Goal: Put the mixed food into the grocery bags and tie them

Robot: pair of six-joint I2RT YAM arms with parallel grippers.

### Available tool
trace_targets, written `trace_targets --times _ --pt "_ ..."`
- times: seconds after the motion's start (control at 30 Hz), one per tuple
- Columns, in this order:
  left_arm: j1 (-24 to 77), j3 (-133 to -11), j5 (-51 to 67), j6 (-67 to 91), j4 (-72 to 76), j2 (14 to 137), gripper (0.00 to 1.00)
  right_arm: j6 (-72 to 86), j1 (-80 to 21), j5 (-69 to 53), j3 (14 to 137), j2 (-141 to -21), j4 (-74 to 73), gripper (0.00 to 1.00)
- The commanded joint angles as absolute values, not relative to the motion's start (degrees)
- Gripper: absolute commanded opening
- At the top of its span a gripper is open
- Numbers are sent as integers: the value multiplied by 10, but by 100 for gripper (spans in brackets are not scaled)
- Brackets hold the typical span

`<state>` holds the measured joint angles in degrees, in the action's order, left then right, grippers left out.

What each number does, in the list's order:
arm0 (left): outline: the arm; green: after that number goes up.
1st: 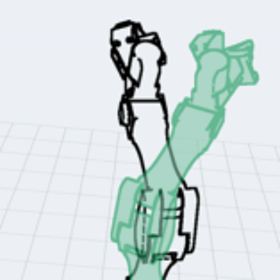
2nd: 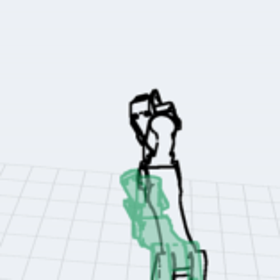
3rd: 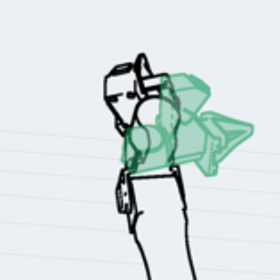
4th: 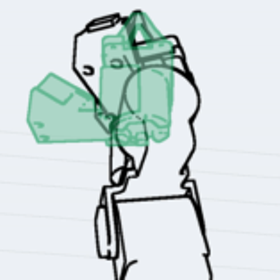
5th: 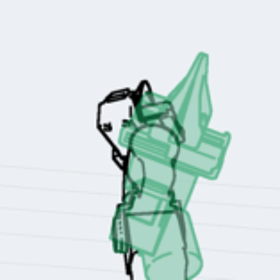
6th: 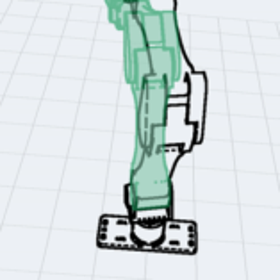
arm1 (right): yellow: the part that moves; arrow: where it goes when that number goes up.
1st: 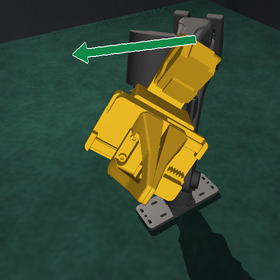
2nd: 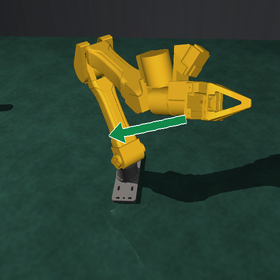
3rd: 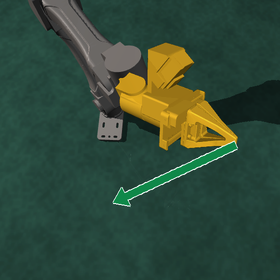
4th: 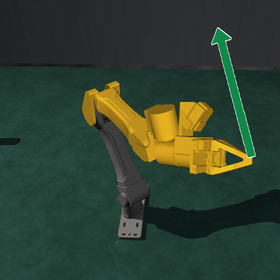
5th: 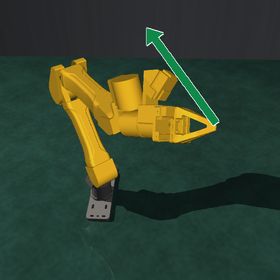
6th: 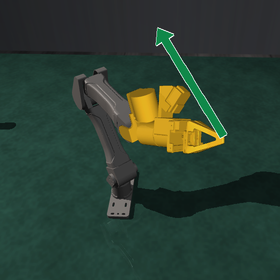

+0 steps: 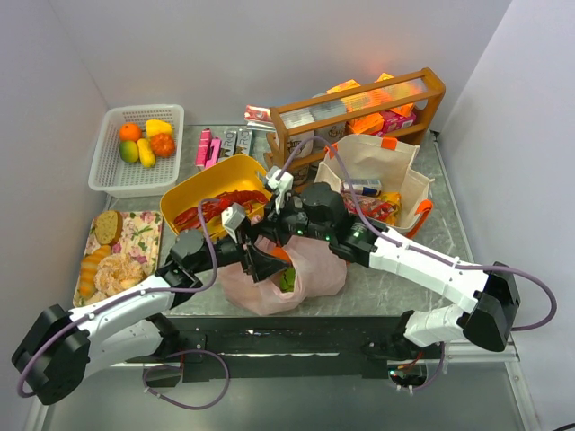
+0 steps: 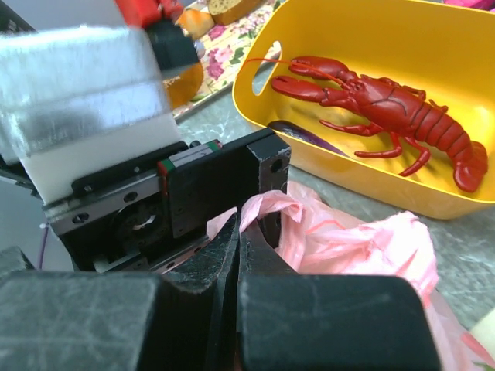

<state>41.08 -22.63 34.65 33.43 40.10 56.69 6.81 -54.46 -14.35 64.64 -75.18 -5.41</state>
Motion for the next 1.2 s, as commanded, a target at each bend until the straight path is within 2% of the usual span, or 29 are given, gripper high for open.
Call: trace_targets --times 0.0,0.37,0.5,0.6,0.8,1.03,1.1,1.17 --pt "413 -218 335 390 503 560 95 73 -551 -116 624 -734 18 0" --pt "413 -208 275 444 497 545 95 83 -561 -85 598 -724 52 0" --pt "414 -210 267 452 504 565 91 94 -568 -82 601 -738 62 0" --pt "413 -207 260 454 511 574 85 94 -570 -83 601 -737 62 0" --pt "416 -200 255 447 523 577 64 93 -570 -91 605 -731 38 0" --pt "417 -200 264 444 539 580 63 74 -570 -118 606 -714 3 0" --pt "417 -200 266 443 546 584 61 70 -570 -120 605 -711 -10 1" --pt "416 -197 270 442 560 590 52 64 -570 -125 605 -709 -23 3"
